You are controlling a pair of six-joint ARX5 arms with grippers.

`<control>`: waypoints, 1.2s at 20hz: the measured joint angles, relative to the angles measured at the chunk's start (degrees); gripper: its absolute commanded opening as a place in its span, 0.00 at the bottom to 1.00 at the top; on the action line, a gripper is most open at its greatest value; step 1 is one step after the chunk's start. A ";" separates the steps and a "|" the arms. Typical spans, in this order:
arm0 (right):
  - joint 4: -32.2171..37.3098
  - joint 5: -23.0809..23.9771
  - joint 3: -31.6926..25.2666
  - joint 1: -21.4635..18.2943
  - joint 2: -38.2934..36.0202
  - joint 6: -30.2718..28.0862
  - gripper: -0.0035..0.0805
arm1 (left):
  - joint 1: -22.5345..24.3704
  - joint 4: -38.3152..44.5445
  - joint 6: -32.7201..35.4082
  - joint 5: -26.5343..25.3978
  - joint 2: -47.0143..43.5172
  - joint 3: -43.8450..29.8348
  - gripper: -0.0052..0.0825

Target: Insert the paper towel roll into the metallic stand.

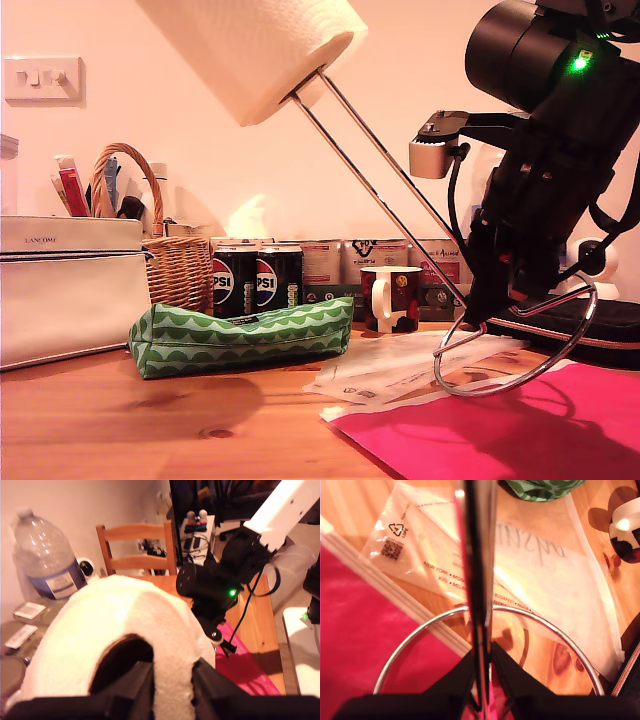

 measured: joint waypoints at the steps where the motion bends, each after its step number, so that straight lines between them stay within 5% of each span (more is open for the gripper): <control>1: 0.00 0.26 0.00 0.00 0.00 0.00 0.03 | 0.00 -0.09 0.17 -0.04 0.44 0.00 0.04; 24: 0.31 1.38 0.00 0.00 0.26 4.96 0.03 | -3.74 -1.22 0.83 -4.94 2.80 0.00 0.04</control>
